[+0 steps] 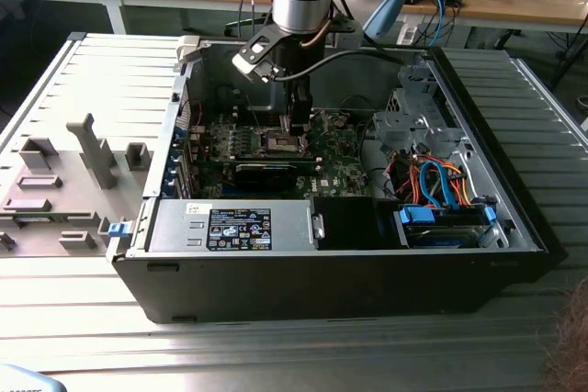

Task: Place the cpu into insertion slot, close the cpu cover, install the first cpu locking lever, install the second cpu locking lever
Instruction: 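Place the cpu into insertion slot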

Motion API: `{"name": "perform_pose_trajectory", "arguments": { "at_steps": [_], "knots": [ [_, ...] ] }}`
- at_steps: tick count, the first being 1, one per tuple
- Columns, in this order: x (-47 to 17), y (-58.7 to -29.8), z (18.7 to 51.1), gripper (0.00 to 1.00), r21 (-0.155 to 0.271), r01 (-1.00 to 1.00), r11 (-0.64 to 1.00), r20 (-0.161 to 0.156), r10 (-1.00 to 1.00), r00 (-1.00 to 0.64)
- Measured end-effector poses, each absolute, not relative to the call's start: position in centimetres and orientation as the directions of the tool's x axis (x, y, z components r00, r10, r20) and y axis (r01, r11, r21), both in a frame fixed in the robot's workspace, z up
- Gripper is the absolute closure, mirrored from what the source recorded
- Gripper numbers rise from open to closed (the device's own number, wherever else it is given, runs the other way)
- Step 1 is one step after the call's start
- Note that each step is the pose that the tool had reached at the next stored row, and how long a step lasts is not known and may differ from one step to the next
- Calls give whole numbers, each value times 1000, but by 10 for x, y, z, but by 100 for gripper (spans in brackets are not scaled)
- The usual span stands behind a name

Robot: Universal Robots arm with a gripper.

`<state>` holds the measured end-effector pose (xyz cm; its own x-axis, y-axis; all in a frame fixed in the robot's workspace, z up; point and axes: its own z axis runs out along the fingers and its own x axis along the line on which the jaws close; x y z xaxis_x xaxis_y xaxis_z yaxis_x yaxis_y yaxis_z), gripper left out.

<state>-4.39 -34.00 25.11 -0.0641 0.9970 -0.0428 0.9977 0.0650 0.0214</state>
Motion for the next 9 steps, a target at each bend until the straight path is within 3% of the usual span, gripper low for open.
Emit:
{"name": "perform_pose_trajectory", "arguments": {
  "at_steps": [9],
  "knots": [
    [-44,-340,249,45,21,998,65,-43,997,-64]
  ]
}}
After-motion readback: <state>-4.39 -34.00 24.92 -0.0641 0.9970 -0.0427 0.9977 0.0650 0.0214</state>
